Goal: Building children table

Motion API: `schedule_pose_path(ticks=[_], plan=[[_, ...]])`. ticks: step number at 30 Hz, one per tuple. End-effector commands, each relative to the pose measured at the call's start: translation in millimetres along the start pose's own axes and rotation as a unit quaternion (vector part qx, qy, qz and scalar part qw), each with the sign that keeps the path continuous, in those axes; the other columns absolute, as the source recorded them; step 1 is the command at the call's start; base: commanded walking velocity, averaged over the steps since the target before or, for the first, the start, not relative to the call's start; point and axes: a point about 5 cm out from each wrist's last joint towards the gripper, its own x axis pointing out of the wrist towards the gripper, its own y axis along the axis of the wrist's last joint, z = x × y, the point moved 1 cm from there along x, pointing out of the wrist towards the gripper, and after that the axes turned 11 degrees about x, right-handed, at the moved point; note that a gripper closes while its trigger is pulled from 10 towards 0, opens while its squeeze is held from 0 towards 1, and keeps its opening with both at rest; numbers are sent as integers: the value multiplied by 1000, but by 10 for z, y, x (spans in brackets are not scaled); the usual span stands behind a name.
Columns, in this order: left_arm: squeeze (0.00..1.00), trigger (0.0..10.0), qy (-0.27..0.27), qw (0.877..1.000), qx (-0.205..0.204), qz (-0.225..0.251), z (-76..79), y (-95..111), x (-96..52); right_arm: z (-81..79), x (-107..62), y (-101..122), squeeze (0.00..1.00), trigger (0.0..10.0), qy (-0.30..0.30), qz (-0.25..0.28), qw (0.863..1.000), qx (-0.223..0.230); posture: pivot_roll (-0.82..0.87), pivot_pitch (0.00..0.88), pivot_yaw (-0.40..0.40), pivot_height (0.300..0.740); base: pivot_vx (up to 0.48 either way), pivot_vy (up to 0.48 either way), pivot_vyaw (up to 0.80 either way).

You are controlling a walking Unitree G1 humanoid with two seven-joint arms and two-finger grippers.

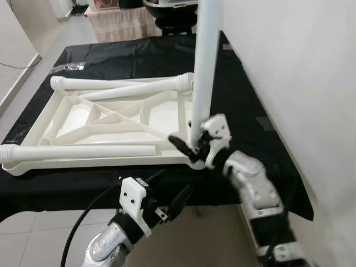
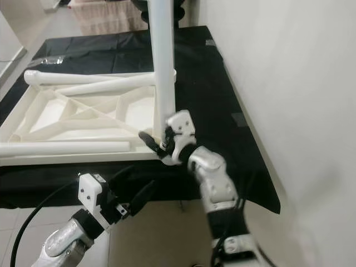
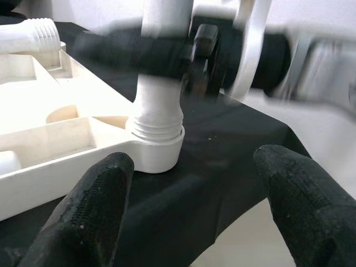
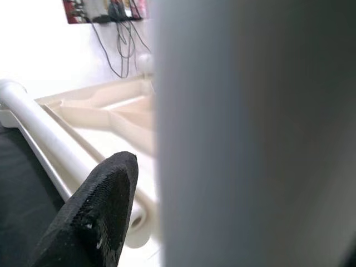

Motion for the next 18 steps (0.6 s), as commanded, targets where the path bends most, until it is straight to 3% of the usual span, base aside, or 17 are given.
schedule_pose_path(ticks=[1,3,6,13,14,15,18], plan=[[0,10000,1,1000,-7,-5,12,-44,-20,-60,21,-48,0,10000,56,-15,998,2,33,161,35,740,0,0,0],[0,10000,1,1000,-7,-4,24,-42,-32,22,-3,-26,0,10000,131,-44,990,-17,54,163,38,740,0,0,0],[0,10000,1,1000,-6,-5,38,-39,-45,100,-36,-9,0,10000,181,-62,981,-7,67,167,39,740,0,0,0],[0,10000,0,1000,-8,-6,81,-25,-70,332,-45,29,0,9843,195,-91,976,16,83,189,32,740,0,0,0],[0,10000,0,1000,-9,-7,99,-17,-75,390,-50,50,0,7333,197,-100,975,21,88,196,31,740,0,0,0],[0,10000,0,1000,-9,-7,104,-13,-78,401,-51,55,0,0,198,-103,975,21,90,198,31,740,0,0,0],[0,10000,0,1000,-9,-7,112,-11,-80,429,-52,55,0,0,204,-107,973,24,91,202,32,740,0,0,0]])
